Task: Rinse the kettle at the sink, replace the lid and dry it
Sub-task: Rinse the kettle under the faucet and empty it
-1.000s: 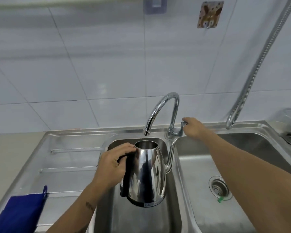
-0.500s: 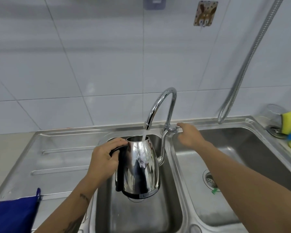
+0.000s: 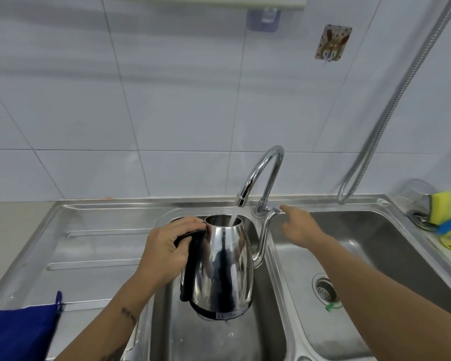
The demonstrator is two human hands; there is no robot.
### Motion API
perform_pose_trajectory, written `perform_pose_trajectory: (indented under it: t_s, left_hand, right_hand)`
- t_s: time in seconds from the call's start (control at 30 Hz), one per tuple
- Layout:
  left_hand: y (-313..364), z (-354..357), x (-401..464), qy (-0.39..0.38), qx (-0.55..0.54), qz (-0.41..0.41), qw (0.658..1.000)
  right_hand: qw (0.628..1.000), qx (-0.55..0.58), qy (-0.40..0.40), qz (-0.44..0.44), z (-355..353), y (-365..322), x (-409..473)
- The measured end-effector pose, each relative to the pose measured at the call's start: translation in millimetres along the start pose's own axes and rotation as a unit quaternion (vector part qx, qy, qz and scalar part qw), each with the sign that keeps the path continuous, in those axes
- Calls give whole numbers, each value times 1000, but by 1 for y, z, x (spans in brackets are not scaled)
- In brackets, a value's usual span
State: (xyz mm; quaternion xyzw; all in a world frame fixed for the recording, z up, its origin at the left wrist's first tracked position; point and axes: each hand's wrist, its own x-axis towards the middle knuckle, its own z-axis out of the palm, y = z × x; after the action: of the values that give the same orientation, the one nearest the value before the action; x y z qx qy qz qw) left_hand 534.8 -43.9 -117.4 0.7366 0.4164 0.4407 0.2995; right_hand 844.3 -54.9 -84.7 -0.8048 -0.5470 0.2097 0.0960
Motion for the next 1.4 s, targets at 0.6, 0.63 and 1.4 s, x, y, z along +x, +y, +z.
perform_pose_trajectory:
  t_s: [0.6, 0.63, 1.4]
  left_hand:
    - [11, 16, -2, -1, 44, 4, 999]
    - [10, 17, -1, -2, 43, 4, 999]
    - [1, 12, 0, 19, 7, 9, 1000]
  right_hand:
    - [991, -48, -125, -6, 22, 30, -27]
    - [991, -43, -128, -4, 22, 30, -27]
    - [891, 448, -17, 68, 29, -15, -35]
